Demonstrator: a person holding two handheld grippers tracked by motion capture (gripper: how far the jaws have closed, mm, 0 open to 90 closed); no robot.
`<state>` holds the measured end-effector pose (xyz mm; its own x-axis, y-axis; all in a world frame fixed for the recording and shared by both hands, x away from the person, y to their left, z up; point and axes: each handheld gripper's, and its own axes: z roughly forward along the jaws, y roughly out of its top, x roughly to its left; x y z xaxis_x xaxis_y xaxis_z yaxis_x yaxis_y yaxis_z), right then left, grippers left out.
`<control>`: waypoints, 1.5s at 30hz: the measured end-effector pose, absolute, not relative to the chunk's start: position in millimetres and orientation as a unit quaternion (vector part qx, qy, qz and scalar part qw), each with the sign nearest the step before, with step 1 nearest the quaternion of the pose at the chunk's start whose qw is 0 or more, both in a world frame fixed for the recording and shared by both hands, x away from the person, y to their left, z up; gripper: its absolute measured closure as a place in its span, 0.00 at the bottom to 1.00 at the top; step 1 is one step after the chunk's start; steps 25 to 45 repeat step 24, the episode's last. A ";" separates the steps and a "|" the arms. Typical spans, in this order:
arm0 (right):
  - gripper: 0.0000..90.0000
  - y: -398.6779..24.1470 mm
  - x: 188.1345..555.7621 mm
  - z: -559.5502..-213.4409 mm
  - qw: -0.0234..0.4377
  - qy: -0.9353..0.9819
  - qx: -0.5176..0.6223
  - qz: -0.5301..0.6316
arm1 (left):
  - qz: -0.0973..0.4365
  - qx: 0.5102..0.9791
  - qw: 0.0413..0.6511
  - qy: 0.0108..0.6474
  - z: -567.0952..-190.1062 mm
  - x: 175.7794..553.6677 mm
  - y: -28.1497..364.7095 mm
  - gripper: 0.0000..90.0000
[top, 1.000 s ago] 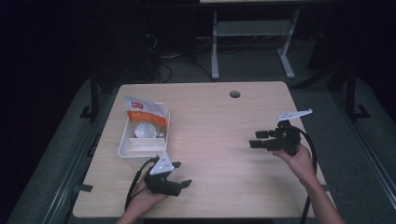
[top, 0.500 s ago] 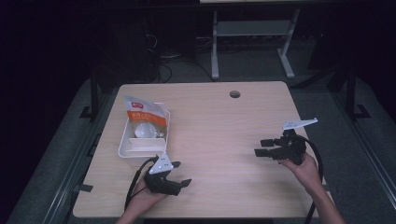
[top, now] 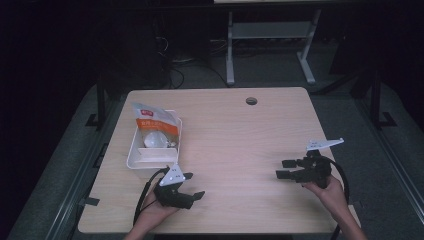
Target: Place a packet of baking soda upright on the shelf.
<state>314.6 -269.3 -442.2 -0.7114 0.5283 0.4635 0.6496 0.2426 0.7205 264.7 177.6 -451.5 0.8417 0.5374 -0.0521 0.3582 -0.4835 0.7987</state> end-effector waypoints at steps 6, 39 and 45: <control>0.32 -271.0 304.4 -446.3 0.064 -0.789 -0.373 -0.484 | 0.103 0.855 0.436 0.263 -451.4 264.7 177.7 0.26; 0.29 -261.0 280.8 -454.4 0.036 -0.798 -0.358 -0.483 | 0.105 0.860 0.430 0.254 -455.7 258.9 179.3 0.27; 0.29 -261.0 280.8 -454.4 0.036 -0.798 -0.358 -0.483 | 0.105 0.860 0.430 0.254 -455.7 258.9 179.3 0.27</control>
